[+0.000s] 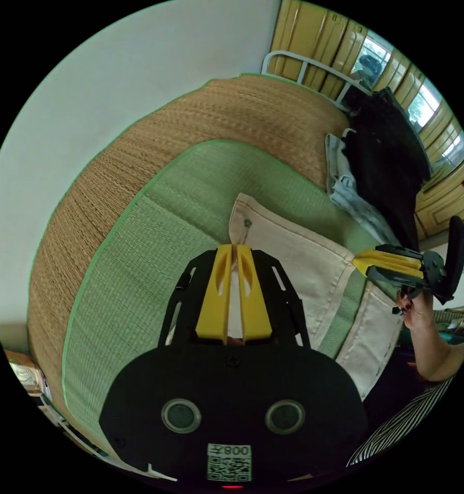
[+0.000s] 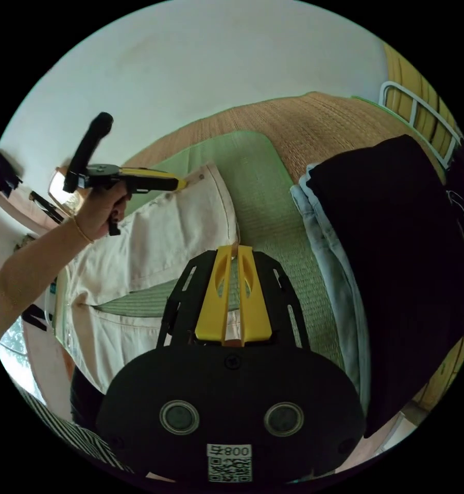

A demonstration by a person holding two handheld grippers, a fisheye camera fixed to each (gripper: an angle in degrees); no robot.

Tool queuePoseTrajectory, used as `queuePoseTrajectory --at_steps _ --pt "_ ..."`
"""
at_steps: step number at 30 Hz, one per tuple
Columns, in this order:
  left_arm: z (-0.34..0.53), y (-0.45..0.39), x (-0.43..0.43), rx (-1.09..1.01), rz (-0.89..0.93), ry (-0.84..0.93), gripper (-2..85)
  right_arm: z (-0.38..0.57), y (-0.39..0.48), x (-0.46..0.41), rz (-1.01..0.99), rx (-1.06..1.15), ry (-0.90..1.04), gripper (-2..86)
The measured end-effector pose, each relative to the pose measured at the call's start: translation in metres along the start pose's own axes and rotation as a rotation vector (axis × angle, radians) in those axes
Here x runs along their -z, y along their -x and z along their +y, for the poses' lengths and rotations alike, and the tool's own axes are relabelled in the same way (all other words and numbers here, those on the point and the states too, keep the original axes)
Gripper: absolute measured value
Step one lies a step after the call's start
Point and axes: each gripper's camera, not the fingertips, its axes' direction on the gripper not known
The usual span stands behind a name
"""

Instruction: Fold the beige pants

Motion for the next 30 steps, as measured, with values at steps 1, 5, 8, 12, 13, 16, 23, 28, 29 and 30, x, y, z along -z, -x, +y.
queuePoseTrajectory --at_steps 1,5,8,12,13,16,23,28,29,30 --pt "0.000 -0.003 0.007 0.001 0.012 -0.065 2.7 -0.001 0.000 0.027 -0.029 0.005 -0.049 2.5" --pt "-0.015 -0.004 -0.008 0.024 0.003 -0.091 3.6 -0.017 -0.008 0.052 -0.031 -0.005 -0.072 2.2" --pt "-0.023 0.000 -0.027 0.080 0.006 -0.019 4.8 -0.038 -0.023 0.015 0.009 -0.050 0.084 2.2" --pt "-0.008 -0.016 -0.019 0.019 0.120 -0.067 6.1 -0.028 -0.027 0.040 0.034 -0.063 0.060 3.2" --pt "0.001 -0.027 -0.018 -0.030 0.184 -0.061 6.4 -0.018 -0.027 0.055 0.038 -0.056 0.048 4.1" --pt "0.031 -0.065 -0.024 -0.153 0.334 0.016 7.3 0.020 -0.024 0.083 0.061 -0.037 0.089 6.7" --pt "0.077 -0.120 -0.035 -0.254 0.242 0.182 7.6 0.101 -0.003 0.089 0.129 -0.030 0.301 6.7" --pt "0.087 -0.128 -0.016 -0.254 0.183 0.213 3.3 0.103 0.014 0.064 0.207 -0.005 0.335 5.3" --pt "0.089 -0.127 -0.009 -0.249 0.180 0.217 2.6 0.102 0.016 0.062 0.214 0.009 0.343 5.0" --pt "0.090 -0.126 -0.004 -0.244 0.183 0.216 2.5 0.099 0.021 0.062 0.224 0.026 0.342 3.8"
